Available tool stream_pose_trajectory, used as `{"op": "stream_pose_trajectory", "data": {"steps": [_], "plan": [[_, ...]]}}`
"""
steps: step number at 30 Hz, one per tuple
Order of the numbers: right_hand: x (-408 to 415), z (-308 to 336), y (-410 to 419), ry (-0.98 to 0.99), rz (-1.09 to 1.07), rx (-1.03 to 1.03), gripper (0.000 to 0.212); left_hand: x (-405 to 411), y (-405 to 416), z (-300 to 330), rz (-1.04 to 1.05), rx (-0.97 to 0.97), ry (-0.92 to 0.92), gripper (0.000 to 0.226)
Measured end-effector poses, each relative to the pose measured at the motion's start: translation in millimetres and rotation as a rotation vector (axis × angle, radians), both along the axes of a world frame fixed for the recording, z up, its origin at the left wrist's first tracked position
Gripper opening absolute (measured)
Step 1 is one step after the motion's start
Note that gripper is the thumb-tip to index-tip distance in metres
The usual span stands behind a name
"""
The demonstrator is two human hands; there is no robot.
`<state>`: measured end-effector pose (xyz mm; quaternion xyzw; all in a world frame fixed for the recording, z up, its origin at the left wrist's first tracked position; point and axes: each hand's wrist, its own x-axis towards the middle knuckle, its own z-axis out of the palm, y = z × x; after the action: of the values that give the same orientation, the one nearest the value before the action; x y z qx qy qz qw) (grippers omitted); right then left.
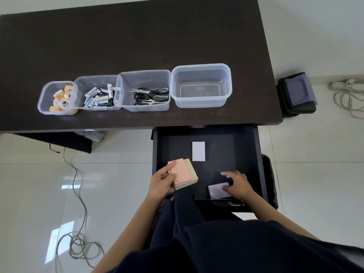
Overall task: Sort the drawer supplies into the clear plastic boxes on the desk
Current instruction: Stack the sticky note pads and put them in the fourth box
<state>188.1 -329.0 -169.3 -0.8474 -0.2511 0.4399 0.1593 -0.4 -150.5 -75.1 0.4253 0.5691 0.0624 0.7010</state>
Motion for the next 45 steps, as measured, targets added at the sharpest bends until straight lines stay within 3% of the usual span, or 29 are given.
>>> {"op": "stream_pose_trajectory", "data": {"steps": [6,17,24,31,38,45], "plan": [[-3,-8,5,-0.016,0.194,-0.142,0.036,-4,-4,-5,-0.058,0.052,0.035,0.035],[-1,7,8,0.139,0.166,-0.087,0.027,-7,-6,-11,-0.13,0.083,0.056,0.038],[-8,31,13,0.165,-0.181,0.215,0.029,-6,-6,-13,-0.135,0.084,0.051,0.038],[-5,97,44,0.125,-0.542,0.621,0.008,-1,-7,-7,-0.162,0.037,-0.04,0.046],[-5,125,77,0.212,-0.338,0.651,0.01,9,-10,-6,-0.25,-0.044,-0.235,0.062],[-24,115,84,0.143,-0.383,0.551,0.04,15,-14,20,-0.412,0.036,-0.371,0.077]]}}
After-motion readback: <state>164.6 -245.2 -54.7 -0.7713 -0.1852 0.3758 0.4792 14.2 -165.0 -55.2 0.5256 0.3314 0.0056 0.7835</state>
